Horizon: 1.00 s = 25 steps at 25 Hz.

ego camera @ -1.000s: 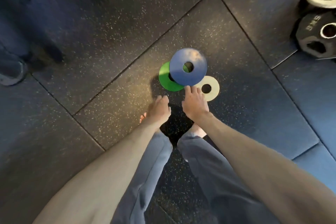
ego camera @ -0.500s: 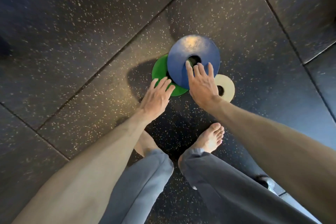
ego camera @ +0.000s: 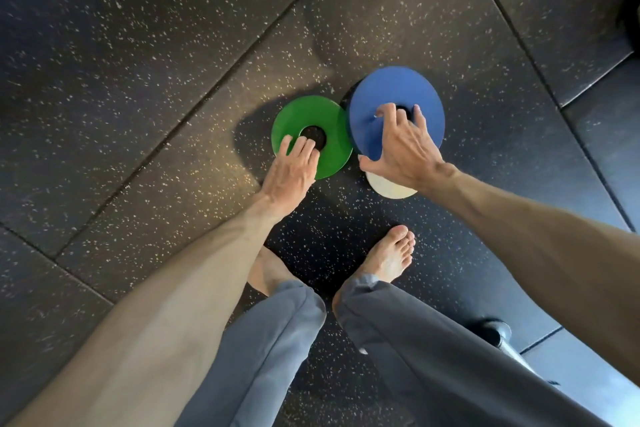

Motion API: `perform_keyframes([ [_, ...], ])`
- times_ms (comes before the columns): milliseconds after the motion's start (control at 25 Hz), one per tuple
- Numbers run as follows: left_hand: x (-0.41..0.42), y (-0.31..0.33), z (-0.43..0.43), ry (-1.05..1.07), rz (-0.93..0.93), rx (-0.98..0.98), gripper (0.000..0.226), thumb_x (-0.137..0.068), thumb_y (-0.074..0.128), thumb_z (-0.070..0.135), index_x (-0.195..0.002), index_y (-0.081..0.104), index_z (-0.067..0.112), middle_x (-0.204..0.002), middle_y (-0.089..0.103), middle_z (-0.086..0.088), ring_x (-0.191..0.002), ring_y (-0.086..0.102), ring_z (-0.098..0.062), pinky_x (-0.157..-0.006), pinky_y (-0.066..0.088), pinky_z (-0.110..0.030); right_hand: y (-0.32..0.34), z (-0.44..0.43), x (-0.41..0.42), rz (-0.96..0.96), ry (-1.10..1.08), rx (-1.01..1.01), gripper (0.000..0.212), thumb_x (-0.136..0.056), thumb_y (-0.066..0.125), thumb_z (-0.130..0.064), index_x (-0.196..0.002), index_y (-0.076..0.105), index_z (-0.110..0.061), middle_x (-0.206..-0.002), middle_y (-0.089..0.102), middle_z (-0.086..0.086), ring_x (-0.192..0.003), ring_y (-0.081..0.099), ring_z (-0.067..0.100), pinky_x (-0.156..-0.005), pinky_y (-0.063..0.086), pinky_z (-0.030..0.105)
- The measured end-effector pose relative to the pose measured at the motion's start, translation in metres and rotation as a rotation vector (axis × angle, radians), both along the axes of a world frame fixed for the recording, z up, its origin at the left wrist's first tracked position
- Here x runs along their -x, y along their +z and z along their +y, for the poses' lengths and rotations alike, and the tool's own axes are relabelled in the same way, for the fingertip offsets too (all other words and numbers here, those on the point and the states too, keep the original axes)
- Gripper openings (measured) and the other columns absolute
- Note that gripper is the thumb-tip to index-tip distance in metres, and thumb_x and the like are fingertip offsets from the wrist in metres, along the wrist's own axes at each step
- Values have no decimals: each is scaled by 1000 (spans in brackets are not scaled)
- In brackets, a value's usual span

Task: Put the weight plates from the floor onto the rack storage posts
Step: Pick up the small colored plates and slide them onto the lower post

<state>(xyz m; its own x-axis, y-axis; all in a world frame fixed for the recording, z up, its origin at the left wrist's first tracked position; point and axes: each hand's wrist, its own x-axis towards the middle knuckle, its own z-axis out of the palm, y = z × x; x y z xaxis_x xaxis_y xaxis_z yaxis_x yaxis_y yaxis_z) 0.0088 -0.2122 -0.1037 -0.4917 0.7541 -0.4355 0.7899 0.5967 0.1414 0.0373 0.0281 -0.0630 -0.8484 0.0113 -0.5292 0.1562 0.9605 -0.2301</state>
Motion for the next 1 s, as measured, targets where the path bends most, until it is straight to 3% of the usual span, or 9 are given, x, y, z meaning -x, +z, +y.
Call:
perform_keyframes([
  [80, 2, 6, -3, -12, 42, 17, 46, -86, 72, 24, -120, 55, -1, -114, 57, -13, -109, 55, -28, -103, 42, -46, 9, 1, -6, -13, -77, 28, 86, -70, 57, -64, -130, 35, -7, -108, 58, 12, -99, 59, 33, -117, 25, 53],
  [200, 14, 35, 2, -43, -51, 100, 53, -87, 70, 38, -119, 55, -1, -110, 60, -13, -102, 56, -27, -96, 44, -42, 35, 2, -18, -8, -182, 90, 78, -76, 62, -57, -128, 39, -4, -115, 60, 16, -105, 56, 37, -106, 37, 44],
  [320, 36, 87, 34, -18, -287, 233, 55, -95, 59, 46, -121, 49, -1, -118, 56, -15, -106, 52, -28, -97, 39, -42, 74, 1, -23, -46, -339, 114, 68, -84, 58, -56, -127, 38, -7, -119, 58, 19, -100, 57, 42, -91, 44, 45],
  [440, 56, 157, 79, 103, -557, 476, 50, -101, 46, 48, -121, 52, 2, -128, 56, -17, -115, 53, -33, -104, 36, -52, 121, 0, -35, -100, -392, 104, 63, -87, 53, -58, -122, 38, -7, -115, 59, 21, -97, 58, 41, -91, 45, 46],
  [560, 54, 235, 107, 5, -561, 663, 49, -102, 38, 53, -119, 57, 11, -119, 60, -3, -102, 55, -27, -86, 38, -42, 177, -1, -60, -132, -443, 128, 62, -87, 52, -58, -121, 39, -7, -113, 59, 21, -97, 59, 41, -92, 43, 46],
  [720, 15, 347, 107, 78, -550, 626, 48, -109, 28, 34, -139, 50, 3, -147, 48, -19, -134, 47, -35, -107, 33, -46, 276, -5, -98, -207, -601, 185, 57, -90, 49, -56, -123, 37, -12, -115, 55, 19, -100, 58, 43, -92, 42, 49],
  [880, -8, 454, 94, 24, -479, 452, 46, -108, 21, 24, -131, 54, 2, -127, 60, -23, -119, 57, -38, -102, 38, -48, 395, -17, -147, -274, -767, 235, 69, -91, 48, -64, -137, 35, -13, -126, 50, 20, -110, 55, 44, -97, 40, 51],
  [1000, -21, 528, 89, 31, -438, 341, 49, -108, 21, 29, -124, 56, -1, -110, 64, -23, -106, 63, -36, -87, 46, -40, 477, -41, -196, -306, -889, 247, 78, -86, 51, -71, -138, 35, -15, -128, 48, 18, -113, 57, 43, -98, 42, 51],
])
